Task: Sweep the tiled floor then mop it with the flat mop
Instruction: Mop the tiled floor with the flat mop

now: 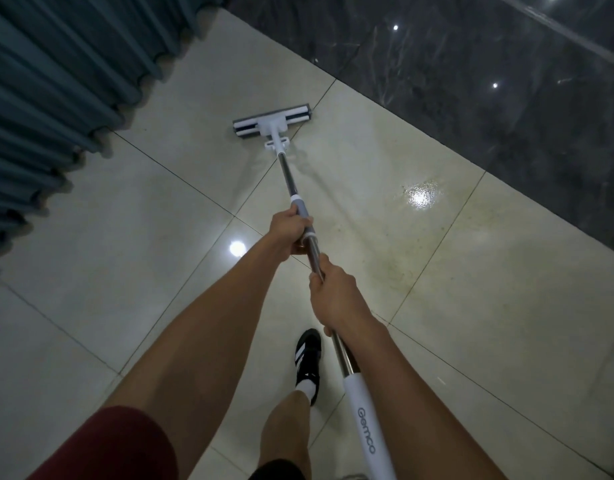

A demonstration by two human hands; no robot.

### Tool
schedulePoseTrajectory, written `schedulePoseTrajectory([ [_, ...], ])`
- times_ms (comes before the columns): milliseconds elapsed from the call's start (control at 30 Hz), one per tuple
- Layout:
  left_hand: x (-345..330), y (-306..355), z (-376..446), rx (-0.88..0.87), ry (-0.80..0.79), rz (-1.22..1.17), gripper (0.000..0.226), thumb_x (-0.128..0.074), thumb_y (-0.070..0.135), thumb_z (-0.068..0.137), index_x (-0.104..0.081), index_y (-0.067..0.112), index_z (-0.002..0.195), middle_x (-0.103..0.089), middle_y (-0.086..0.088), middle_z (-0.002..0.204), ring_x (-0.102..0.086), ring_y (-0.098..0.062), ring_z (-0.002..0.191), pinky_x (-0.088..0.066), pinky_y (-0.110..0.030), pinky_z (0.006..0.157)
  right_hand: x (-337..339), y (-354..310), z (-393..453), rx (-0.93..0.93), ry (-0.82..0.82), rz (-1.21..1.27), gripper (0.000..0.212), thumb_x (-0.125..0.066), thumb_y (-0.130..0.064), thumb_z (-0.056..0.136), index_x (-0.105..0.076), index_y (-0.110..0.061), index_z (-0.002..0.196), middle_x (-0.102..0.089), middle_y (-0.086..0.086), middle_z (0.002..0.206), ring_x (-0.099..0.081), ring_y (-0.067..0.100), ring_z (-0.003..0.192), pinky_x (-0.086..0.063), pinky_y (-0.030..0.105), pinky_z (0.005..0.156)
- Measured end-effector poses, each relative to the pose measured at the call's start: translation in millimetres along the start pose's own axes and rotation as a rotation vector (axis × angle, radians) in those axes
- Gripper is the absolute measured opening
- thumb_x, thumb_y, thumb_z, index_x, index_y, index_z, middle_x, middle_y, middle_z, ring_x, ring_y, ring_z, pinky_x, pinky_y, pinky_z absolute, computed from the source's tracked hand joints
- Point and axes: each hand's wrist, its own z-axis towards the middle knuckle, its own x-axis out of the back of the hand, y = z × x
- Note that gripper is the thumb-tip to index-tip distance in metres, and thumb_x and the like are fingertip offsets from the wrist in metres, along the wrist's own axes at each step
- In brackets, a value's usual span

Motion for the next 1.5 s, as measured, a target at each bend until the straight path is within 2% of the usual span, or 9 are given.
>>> schedulePoseTrajectory([
  [167,-7,-36,-25,0.015,0.006,0.055,0.013,-0.061,0.011,0.096,-0.063,0.008,0.108,-0.066,-0.017,0.098,-0.067,-0.030,0.076,-0.059,-0.039,0.059,-17,29,-30,-0.002,0.013,-0.028,0.040,-0.039,-0.026,0.106,-0.038,-0.019,0.145,-0.062,0.006,0.097,-0.055,0.011,0.064,-0.036,0.021,0.045],
  [367,-21,-113,-80,0.038,-0.011,0.106,0.017,-0.062,0.016,0.098,-0.063,0.006,0.111,-0.066,-0.017,0.097,-0.067,-0.029,0.075,-0.057,-0.038,0.059,-42,89,-100,-0.029,0.009,0.000,0.035,-0.039,-0.027,0.106,-0.042,-0.017,0.140,-0.065,0.011,0.107,-0.061,0.023,0.083,-0.044,0.028,0.067],
  [600,-41,-241,-168,0.034,-0.043,0.086,0.010,-0.063,0.007,0.094,-0.062,0.005,0.103,-0.062,-0.018,0.099,-0.063,-0.031,0.083,-0.056,-0.046,0.078,-87,187,-215,-0.053,0.009,0.077,0.032,-0.040,-0.027,0.106,-0.046,-0.016,0.135,-0.065,0.011,0.117,-0.065,0.028,0.097,-0.052,0.031,0.079],
  [733,-53,-320,-216,0.027,-0.032,0.133,0.019,-0.062,0.008,0.096,-0.061,0.002,0.113,-0.063,-0.020,0.101,-0.064,-0.033,0.082,-0.058,-0.043,0.068,-114,248,-278,-0.067,-0.029,0.060,0.038,-0.038,-0.024,0.105,-0.040,-0.018,0.143,-0.064,0.014,0.113,-0.064,0.029,0.091,-0.055,0.036,0.077],
  [800,-56,-353,-236,0.041,-0.036,0.148,0.024,-0.062,0.010,0.096,-0.061,0.001,0.118,-0.064,-0.022,0.102,-0.065,-0.034,0.082,-0.060,-0.046,0.072,-127,274,-306,-0.066,-0.032,0.053,0.039,-0.038,-0.024,0.106,-0.039,-0.018,0.144,-0.064,0.013,0.112,-0.062,0.026,0.085,-0.052,0.033,0.072],
  [900,-54,-394,-264,0.061,-0.046,0.164,0.028,-0.063,0.011,0.096,-0.061,-0.002,0.121,-0.065,-0.023,0.100,-0.066,-0.033,0.079,-0.060,-0.045,0.070,-146,300,-342,-0.073,-0.029,0.074,0.036,-0.039,-0.027,0.105,-0.042,-0.017,0.140,-0.064,0.013,0.113,-0.066,0.030,0.093,-0.057,0.037,0.080],
  [1000,-47,-423,-288,0.076,-0.057,0.214,0.026,-0.063,0.013,0.096,-0.060,0.001,0.119,-0.066,-0.019,0.094,-0.067,-0.028,0.073,-0.055,-0.037,0.055,-168,317,-372,-0.076,-0.012,0.084,0.037,-0.038,-0.027,0.106,-0.040,-0.019,0.142,-0.064,0.012,0.113,-0.067,0.028,0.094,-0.056,0.036,0.080],
  [1300,-7,-468,-311,0.088,-0.118,0.271,0.034,-0.062,0.012,0.098,-0.055,0.002,0.130,-0.065,-0.026,0.114,-0.068,-0.033,0.087,-0.058,-0.043,0.062,-234,324,-413,-0.113,0.037,0.136,0.039,-0.038,-0.029,0.106,-0.038,-0.019,0.145,-0.065,0.011,0.113,-0.062,0.022,0.088,-0.051,0.030,0.076],
  [1500,25,-486,-319,0.068,-0.137,0.316,0.023,-0.065,0.007,0.095,-0.061,-0.003,0.116,-0.065,-0.022,0.098,-0.068,-0.031,0.078,-0.059,-0.043,0.061,-276,312,-434,-0.172,0.052,0.198,0.042,-0.038,-0.029,0.106,-0.035,-0.019,0.147,-0.064,0.014,0.115,-0.063,0.028,0.089,-0.055,0.035,0.078],
])
